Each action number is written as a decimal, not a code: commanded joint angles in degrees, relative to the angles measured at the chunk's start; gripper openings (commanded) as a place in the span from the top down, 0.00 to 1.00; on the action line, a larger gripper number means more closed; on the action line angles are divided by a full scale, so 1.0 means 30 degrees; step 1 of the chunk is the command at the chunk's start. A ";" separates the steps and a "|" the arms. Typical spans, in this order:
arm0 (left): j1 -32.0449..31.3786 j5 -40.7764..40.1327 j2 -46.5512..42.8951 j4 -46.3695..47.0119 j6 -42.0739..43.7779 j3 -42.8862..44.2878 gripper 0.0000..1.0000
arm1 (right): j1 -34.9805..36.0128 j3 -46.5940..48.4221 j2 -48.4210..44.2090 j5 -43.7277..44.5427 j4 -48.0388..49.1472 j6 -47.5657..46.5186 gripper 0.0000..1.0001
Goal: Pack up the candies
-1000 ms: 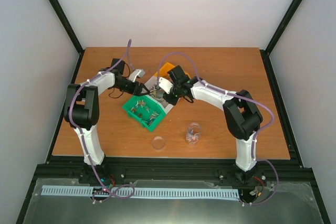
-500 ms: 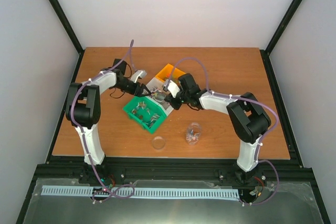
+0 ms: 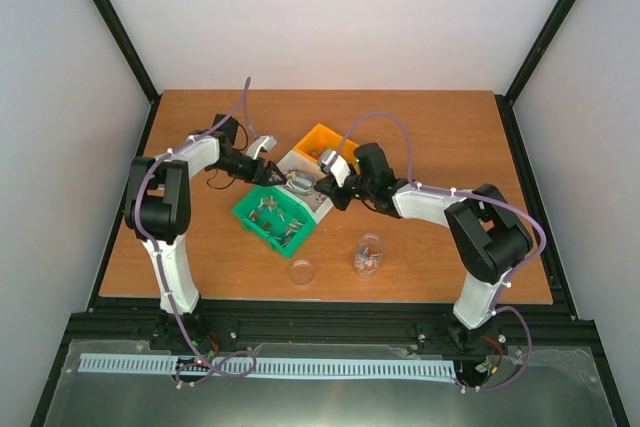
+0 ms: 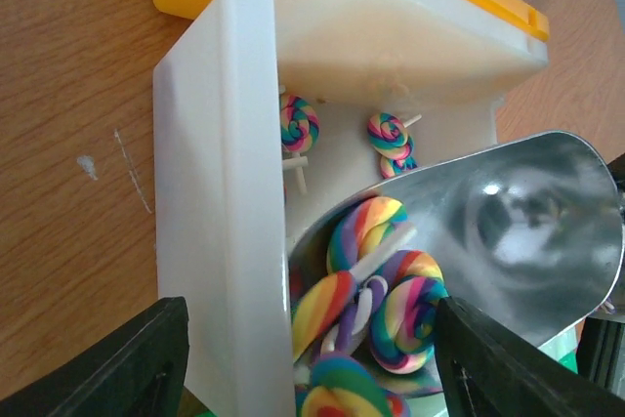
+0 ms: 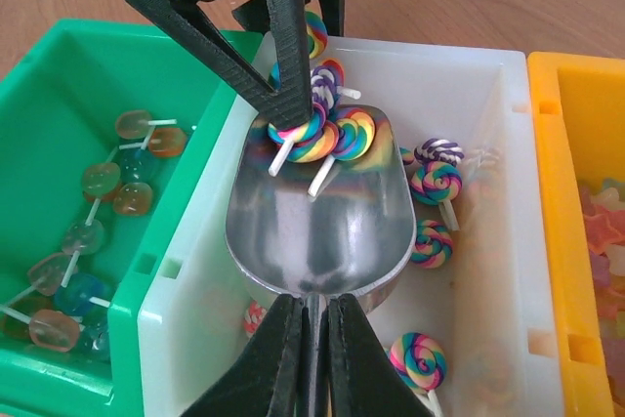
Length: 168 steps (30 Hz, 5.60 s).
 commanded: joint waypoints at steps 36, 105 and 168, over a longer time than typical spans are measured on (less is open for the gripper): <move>0.0972 0.3914 -0.1774 -0.0853 -0.0343 0.1361 0.20 | -0.3899 -0.2636 -0.5181 -0.8319 0.2690 0.1323 0.97; 0.0977 0.2922 -0.2934 -0.0264 0.0040 0.0498 0.20 | -1.4774 -0.0183 -1.5839 -0.6759 -3.2408 -2.4002 0.97; 0.0996 0.3492 -0.2395 0.0598 -0.0510 0.0650 0.20 | -0.6752 0.4427 -1.3725 0.1220 -3.1174 -1.6917 0.97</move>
